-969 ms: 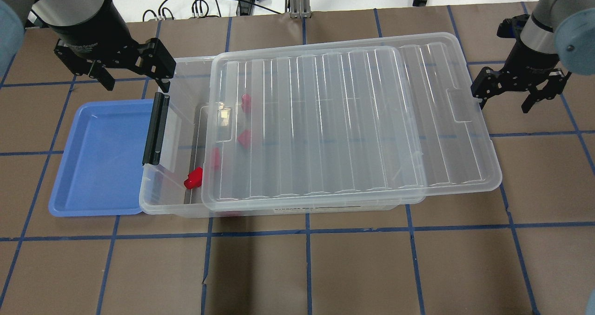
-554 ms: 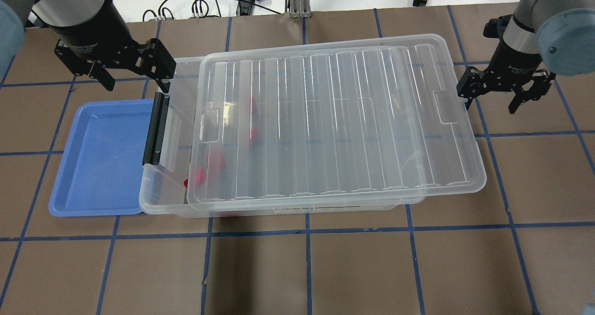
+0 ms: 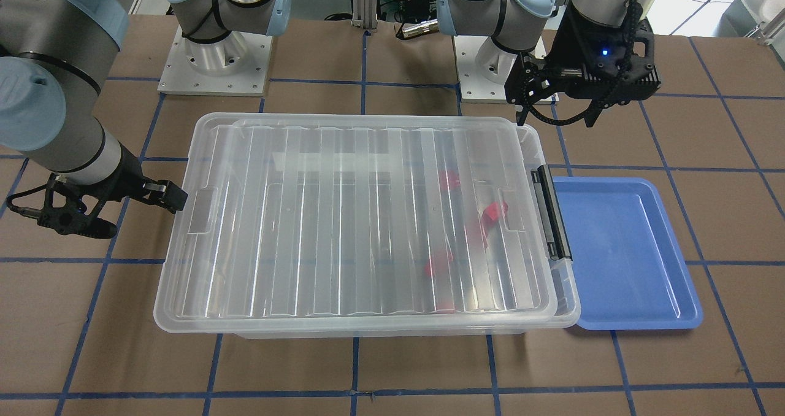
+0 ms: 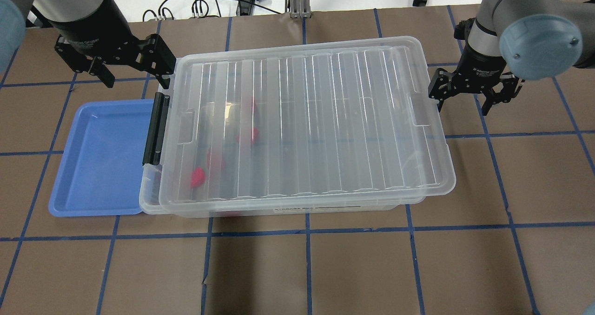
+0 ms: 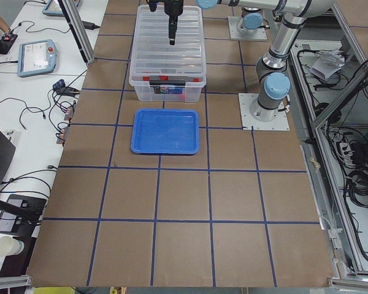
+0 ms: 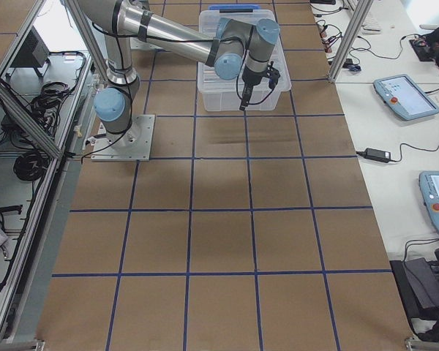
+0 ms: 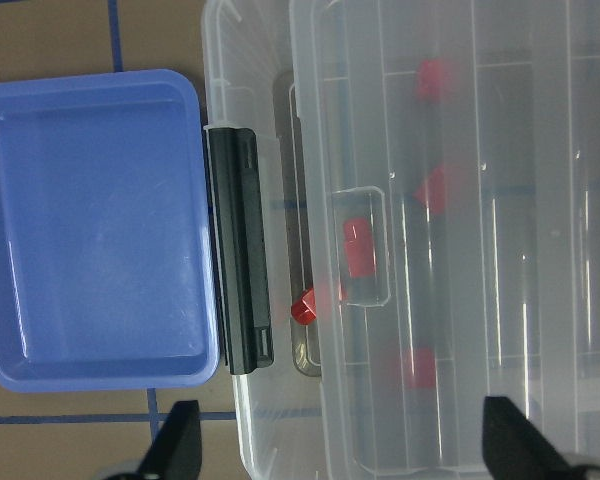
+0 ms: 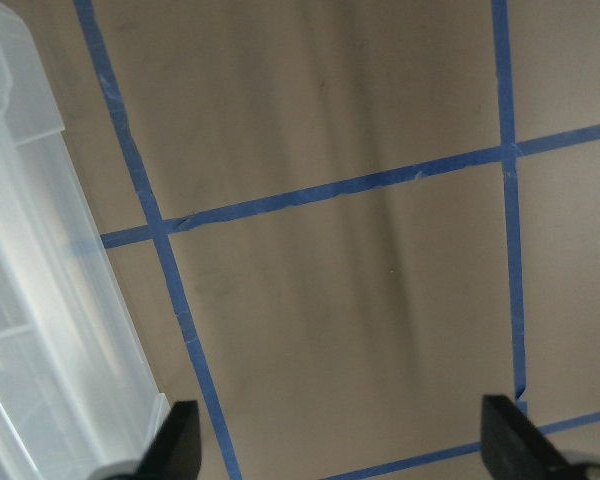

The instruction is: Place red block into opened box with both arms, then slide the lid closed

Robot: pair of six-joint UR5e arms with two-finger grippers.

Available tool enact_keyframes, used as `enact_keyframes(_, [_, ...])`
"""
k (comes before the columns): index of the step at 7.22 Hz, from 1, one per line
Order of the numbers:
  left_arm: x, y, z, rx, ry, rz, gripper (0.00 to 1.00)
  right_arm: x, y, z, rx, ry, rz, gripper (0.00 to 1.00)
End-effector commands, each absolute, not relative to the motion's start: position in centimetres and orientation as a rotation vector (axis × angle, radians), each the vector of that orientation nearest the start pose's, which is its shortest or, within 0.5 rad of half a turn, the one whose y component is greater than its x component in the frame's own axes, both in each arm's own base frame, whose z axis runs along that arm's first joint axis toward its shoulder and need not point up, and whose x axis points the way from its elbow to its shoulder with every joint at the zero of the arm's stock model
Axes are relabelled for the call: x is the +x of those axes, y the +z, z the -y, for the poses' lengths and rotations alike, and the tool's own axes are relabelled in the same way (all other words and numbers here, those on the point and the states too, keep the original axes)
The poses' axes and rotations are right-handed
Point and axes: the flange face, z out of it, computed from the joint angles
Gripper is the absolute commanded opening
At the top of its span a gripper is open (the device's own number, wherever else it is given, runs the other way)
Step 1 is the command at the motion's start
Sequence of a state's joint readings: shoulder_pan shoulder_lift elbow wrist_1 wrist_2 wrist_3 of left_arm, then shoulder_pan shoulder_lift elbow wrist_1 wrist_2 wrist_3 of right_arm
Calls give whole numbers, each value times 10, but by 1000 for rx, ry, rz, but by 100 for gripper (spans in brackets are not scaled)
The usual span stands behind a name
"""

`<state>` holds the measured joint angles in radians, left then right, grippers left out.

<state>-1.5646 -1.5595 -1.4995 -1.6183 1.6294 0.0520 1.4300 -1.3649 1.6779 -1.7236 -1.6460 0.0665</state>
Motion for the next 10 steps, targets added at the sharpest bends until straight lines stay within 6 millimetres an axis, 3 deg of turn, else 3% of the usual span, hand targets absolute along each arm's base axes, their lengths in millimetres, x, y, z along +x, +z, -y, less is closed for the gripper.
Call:
enact_keyframes(1, [-124,523,490,69,-49,-3081,100,51,345,555,324,255,-3185,100])
enact_keyframes(4, [-125,523,492,69,-52,-3083,100,51,353,555,320,236,-3189,100])
enact_keyframes(6, [-125,523,493,72,-49,-3083,100,54,411,532,313,67,-3201,100])
enact_keyframes(8, [-125,523,494,74,-52,-3082,100,64,473,481,321,1,-3188,100])
enact_keyframes(10, [-125,520,493,70,-43,-3086,100,102,501,450,273,-54,-3156,100])
